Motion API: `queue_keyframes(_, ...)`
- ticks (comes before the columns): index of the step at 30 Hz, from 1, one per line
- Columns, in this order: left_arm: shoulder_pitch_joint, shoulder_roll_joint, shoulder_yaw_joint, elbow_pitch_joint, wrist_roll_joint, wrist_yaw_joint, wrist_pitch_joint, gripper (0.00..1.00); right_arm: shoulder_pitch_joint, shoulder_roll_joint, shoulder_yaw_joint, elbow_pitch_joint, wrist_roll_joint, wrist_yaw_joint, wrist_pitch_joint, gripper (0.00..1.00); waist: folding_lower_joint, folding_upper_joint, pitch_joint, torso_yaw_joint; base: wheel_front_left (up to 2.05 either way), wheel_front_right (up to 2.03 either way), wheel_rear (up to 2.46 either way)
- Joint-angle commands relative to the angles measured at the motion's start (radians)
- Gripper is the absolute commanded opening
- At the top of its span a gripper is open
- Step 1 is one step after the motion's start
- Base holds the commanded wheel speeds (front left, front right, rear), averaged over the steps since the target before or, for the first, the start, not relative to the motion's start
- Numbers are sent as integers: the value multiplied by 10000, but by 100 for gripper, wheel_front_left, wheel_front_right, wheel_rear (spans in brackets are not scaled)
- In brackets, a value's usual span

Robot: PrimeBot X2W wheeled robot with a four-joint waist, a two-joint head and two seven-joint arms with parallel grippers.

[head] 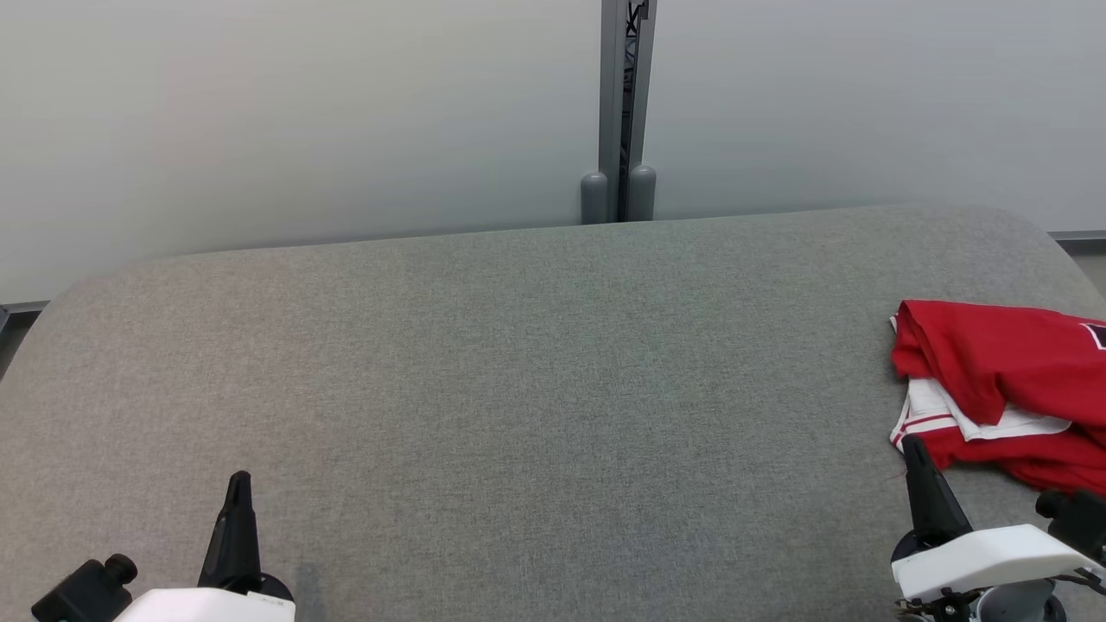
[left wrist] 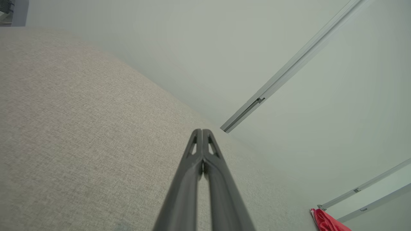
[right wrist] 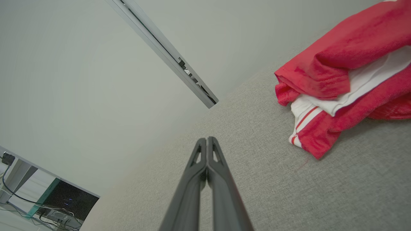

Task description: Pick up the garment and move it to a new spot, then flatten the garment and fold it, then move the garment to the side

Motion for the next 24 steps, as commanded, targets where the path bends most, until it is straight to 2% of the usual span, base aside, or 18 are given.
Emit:
queue_keyframes(1, -326, 80, 60, -107, -328, -38, 81, 0, -266, -53, -90, -190, 307, 0, 85, 0, 0, 0, 5, 5, 0, 0, 0)
queue_keyframes(24, -803, 107, 168, 0, -3156, -64, 852, 0, -371, 54, -639, -329, 3070, 0, 862, 0, 0, 0, 98, 96, 0, 0, 0)
